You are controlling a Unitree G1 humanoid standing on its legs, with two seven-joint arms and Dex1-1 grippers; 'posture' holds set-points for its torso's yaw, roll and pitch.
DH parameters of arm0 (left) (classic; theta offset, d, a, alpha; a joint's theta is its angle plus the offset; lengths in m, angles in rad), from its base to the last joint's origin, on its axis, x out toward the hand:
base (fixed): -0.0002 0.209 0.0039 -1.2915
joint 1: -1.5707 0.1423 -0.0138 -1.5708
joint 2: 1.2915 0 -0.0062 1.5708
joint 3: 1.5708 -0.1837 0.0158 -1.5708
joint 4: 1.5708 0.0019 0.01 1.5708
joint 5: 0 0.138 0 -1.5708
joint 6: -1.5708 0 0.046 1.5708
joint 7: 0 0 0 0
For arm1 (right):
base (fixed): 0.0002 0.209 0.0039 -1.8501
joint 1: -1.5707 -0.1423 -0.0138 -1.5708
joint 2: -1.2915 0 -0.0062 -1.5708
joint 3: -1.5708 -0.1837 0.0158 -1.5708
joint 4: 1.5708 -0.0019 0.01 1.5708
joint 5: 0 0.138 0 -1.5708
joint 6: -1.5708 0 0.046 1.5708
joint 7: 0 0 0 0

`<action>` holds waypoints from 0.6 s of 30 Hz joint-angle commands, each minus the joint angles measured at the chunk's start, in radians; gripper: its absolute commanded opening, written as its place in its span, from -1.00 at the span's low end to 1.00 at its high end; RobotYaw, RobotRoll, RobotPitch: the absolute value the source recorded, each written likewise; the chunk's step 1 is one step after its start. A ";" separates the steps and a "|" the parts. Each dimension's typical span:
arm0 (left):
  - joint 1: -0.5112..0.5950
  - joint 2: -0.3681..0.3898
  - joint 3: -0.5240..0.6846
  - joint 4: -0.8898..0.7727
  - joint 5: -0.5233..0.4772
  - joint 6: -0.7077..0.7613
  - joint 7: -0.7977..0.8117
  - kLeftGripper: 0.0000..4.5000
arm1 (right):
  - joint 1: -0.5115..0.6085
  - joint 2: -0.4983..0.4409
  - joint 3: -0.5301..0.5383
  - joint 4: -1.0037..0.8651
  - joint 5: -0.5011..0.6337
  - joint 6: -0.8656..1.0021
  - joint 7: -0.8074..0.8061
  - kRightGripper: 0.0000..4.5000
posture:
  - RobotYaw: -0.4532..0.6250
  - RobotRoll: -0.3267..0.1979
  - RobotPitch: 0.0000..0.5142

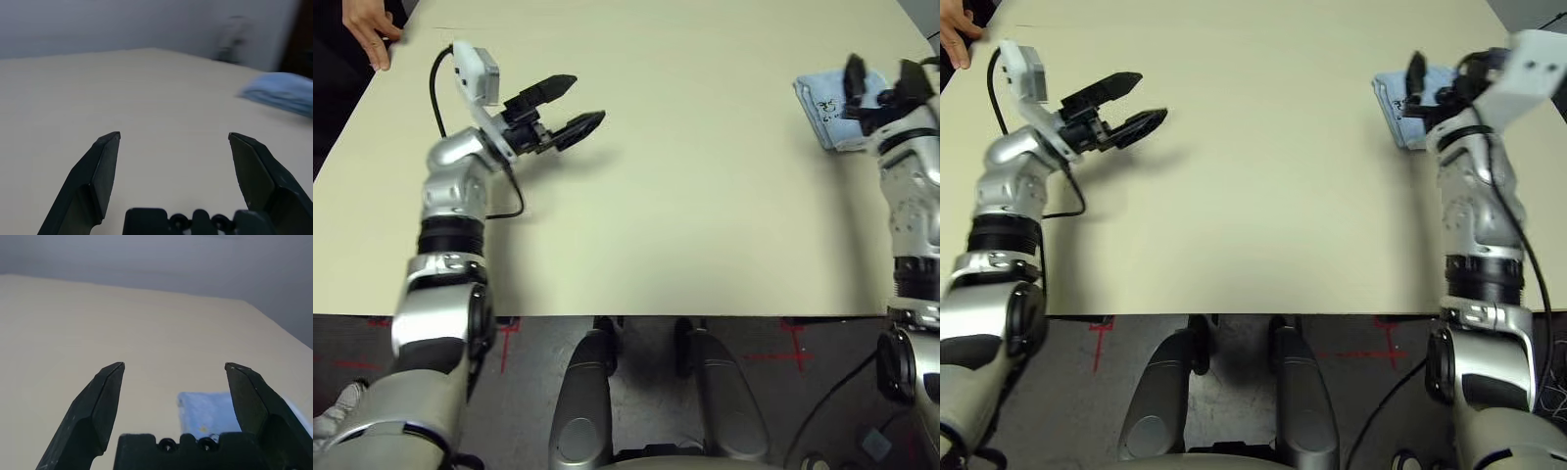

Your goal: Fold the towel and set it aside.

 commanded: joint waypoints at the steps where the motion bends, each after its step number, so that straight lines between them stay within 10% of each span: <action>1: -0.020 -0.002 0.035 0.077 0.107 -0.129 0.308 1.00 | -0.065 0.006 -0.017 0.244 -0.053 -0.171 0.025 0.99 | 0.00 0.25 0.17; 10: -0.111 0.042 0.017 0.392 0.262 -0.346 0.730 1.00 | -0.179 0.042 -0.083 0.502 -0.039 -0.222 0.069 0.99 | 0.01 0.25 0.17; 18: -0.139 0.029 -0.002 0.495 0.255 -0.310 0.738 1.00 | -0.168 0.047 -0.150 0.500 0.003 -0.234 0.112 0.99 | -0.05 0.25 0.13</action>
